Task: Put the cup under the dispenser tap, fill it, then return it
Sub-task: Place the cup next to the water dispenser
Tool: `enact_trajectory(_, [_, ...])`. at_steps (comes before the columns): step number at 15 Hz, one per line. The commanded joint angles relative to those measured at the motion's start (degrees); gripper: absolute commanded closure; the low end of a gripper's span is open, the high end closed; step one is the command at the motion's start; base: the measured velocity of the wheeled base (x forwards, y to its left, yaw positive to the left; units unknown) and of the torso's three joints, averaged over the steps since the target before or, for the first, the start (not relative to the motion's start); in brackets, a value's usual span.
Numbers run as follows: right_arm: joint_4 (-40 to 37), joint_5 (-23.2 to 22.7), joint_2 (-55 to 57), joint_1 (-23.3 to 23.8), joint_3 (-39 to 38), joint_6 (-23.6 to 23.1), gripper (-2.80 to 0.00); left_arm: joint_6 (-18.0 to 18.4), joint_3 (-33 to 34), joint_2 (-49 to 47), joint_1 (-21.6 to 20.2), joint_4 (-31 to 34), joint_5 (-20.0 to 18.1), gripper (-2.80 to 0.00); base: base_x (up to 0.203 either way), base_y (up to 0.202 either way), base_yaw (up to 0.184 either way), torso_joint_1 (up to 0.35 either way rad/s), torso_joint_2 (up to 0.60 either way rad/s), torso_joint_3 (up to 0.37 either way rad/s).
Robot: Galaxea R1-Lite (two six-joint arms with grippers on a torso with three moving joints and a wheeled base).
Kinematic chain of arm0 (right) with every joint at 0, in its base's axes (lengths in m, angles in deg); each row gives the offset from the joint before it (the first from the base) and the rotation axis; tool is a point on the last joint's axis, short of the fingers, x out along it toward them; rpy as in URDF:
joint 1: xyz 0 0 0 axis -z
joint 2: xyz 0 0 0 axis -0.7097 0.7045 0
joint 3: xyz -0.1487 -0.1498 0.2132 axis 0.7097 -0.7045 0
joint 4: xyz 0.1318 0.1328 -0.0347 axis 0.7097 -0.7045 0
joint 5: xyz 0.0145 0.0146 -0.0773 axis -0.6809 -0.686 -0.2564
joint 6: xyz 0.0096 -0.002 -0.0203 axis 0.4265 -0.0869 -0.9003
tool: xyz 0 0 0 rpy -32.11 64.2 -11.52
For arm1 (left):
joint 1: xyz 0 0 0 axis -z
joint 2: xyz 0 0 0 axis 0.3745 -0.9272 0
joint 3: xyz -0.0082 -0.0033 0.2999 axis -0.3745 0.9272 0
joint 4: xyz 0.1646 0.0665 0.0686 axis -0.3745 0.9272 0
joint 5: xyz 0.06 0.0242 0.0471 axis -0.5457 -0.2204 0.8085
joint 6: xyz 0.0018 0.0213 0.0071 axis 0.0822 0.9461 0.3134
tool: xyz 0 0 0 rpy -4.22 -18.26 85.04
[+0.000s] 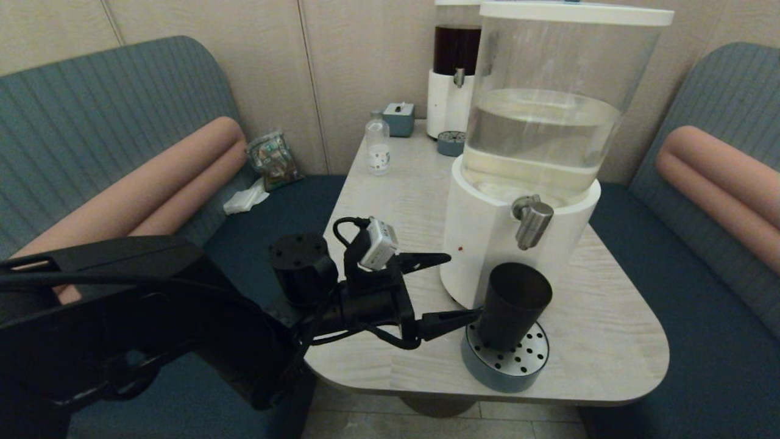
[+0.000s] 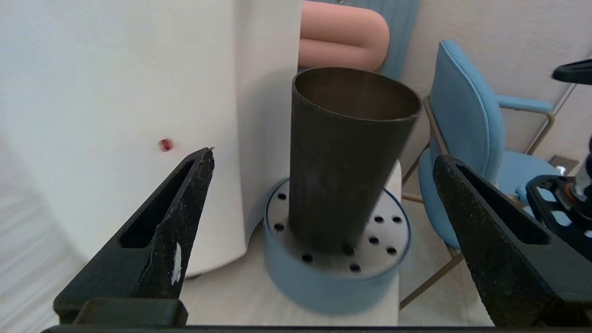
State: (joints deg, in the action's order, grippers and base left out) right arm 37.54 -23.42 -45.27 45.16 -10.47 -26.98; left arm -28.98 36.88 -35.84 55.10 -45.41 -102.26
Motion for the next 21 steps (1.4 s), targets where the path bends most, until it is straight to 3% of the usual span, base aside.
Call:
enact_trajectory(1, [-0.04, -0.04, -0.11, -0.04, 0.00, -0.02, 0.00, -0.03, -3.01, -3.50, 1.20, -0.30, 0.08, -2.80, 0.000, 0.000, 0.000, 0.000, 0.00, 0.000])
enact_trajectory(11, [-0.04, -0.04, -0.11, -0.04, 0.00, -0.02, 0.00, -0.12, -4.83, -6.52, 6.60, -0.13, 1.44, -2.80, 0.000, 0.000, 0.000, 0.000, 0.00, 0.000])
enact_trajectory(17, [-0.04, -0.04, -0.11, -0.04, 0.00, -0.02, 0.00, -1.36, -13.85, -11.70, 6.58, -0.06, 3.20, -2.80, 0.000, 0.000, 0.000, 0.000, 0.00, 0.000])
enact_trajectory(21, [-0.04, -0.04, -0.11, -0.04, 0.00, -0.02, 0.00, -1.63, -16.04, -13.76, 6.88, 0.03, 3.57, -2.80, 0.000, 0.000, 0.000, 0.000, 0.00, 0.000])
